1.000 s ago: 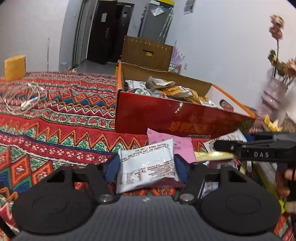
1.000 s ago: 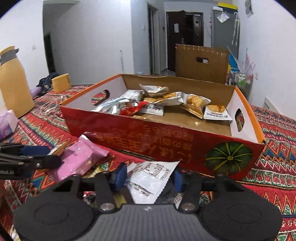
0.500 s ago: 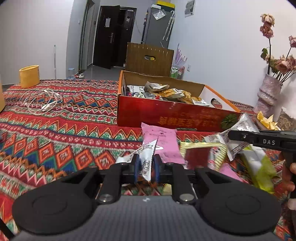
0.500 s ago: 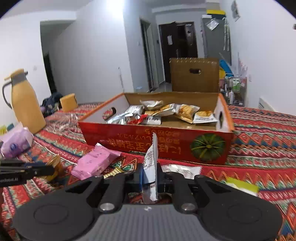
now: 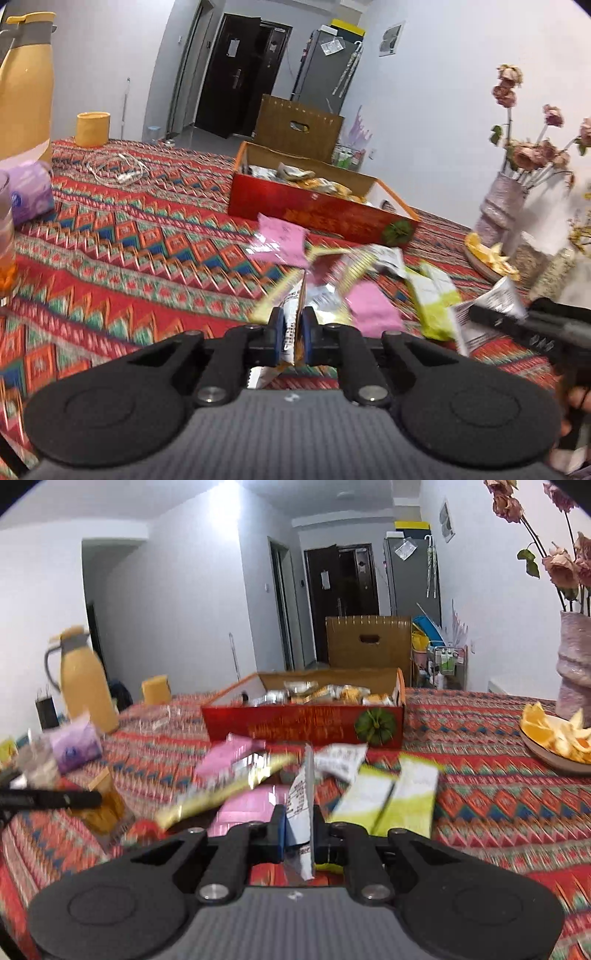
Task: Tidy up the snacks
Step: 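Lift both held white packets and carry them over the orange box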
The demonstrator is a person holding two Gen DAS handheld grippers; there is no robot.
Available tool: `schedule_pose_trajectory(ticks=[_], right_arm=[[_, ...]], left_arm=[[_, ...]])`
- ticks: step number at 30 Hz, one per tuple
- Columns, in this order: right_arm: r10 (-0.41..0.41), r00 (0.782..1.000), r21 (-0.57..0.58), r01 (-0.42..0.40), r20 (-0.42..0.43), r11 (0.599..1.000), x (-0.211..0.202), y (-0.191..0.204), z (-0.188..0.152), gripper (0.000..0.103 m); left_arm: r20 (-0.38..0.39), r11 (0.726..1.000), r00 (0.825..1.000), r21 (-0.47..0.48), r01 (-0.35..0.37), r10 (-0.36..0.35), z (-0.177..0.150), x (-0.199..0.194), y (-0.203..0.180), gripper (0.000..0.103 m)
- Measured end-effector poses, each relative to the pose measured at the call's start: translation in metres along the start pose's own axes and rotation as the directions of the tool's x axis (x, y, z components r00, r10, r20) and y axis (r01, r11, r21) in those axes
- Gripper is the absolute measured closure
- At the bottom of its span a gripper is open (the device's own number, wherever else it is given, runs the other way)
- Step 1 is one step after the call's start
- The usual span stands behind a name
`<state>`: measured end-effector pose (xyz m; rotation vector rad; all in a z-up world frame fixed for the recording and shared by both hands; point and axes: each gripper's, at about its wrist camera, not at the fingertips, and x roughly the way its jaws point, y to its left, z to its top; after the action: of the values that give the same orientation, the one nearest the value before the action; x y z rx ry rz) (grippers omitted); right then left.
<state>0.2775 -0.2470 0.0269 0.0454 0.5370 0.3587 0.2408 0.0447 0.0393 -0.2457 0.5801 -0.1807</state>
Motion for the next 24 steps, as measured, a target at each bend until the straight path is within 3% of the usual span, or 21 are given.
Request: schedule_pose_trajectory(ticks=[13, 24], right_arm=[[0.020, 1.000, -0.009, -0.020, -0.022, 1.000, -0.047, 0.017, -0.043, 0.091], [0.039, 0.999, 0.034, -0.038, -0.016, 0.999, -0.043, 0.003, -0.038, 0.091]], left_arm=[[0.006, 0.993, 0.996, 0.086, 0.083, -0.084, -0.029, -0.039, -0.052, 0.092], [0.027, 0.990, 0.994, 0.102, 0.102, -0.105, -0.007, -0.032, -0.060, 0.092]])
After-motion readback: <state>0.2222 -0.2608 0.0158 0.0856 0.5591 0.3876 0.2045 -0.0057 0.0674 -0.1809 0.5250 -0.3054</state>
